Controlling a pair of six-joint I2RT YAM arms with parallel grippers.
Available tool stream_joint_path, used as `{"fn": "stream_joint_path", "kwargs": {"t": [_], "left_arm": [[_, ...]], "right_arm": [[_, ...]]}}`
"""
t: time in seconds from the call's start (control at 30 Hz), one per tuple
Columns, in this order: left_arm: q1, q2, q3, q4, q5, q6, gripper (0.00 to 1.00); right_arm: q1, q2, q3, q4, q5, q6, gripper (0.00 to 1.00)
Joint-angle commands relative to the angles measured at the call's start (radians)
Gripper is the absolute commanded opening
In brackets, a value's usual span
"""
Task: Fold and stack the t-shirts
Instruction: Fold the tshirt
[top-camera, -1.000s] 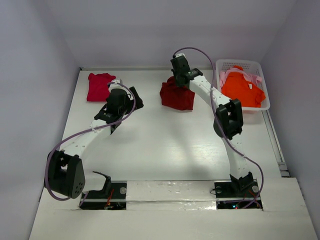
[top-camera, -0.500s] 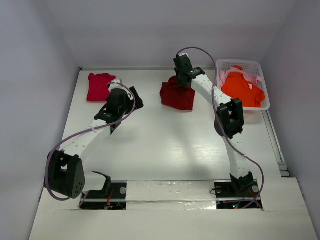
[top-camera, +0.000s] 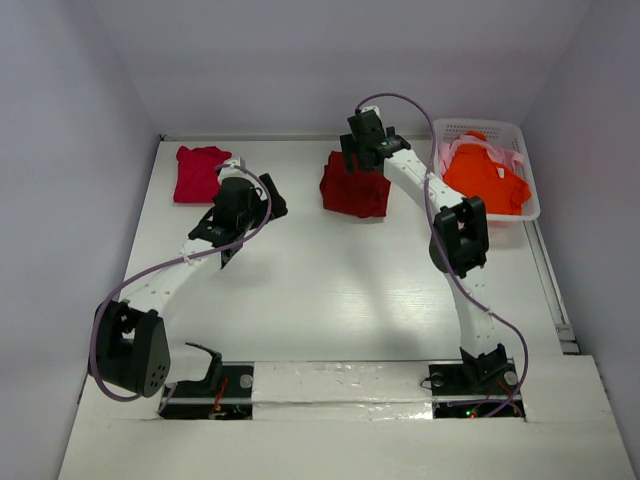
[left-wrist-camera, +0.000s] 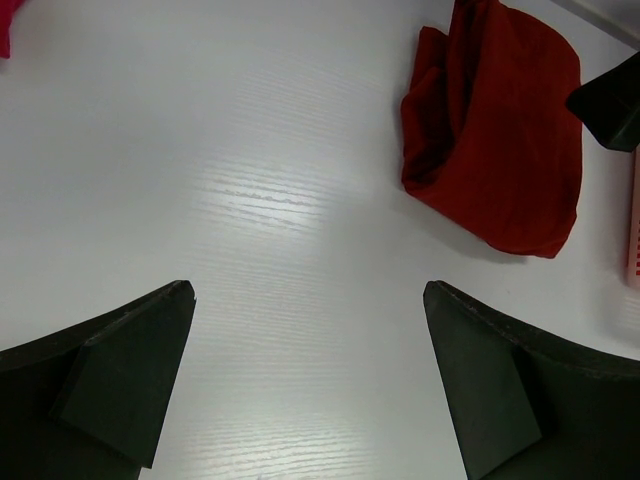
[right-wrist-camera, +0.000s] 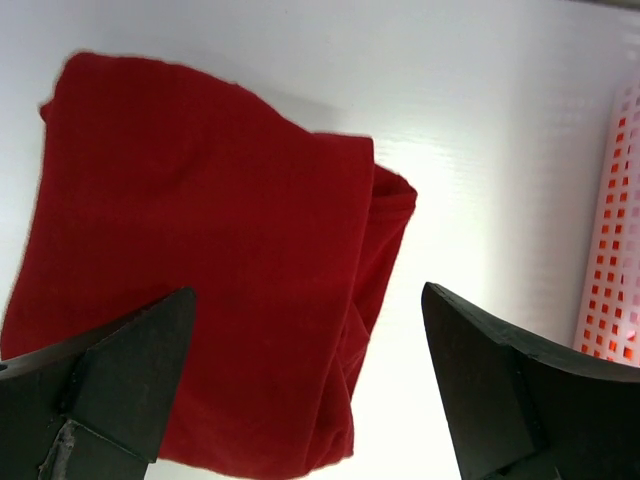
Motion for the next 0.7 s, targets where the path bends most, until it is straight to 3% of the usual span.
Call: {"fn": "stream_joint_path", "kwargs": {"t": [0.0, 0.37, 0.67], "left_arm": [[0.003, -0.018, 0.026, 0.033, 0.010, 0.007, 0.99], [0.003, -0.024, 0.025, 0.041, 0.026, 0.001, 0.99], [0.003, -0.026, 0.019, 0.039, 0.026, -0.002, 0.99]], "right_arm": [[-0.005, -0.089, -0.036, 0.032, -0.009, 0.021, 1.00], [-0.005, -0.153, -0.075, 0.026, -0.201, 0.079, 1.00], [-0.005, -0.116, -0.067, 0.005, -0.233, 0.101, 1.00]]}}
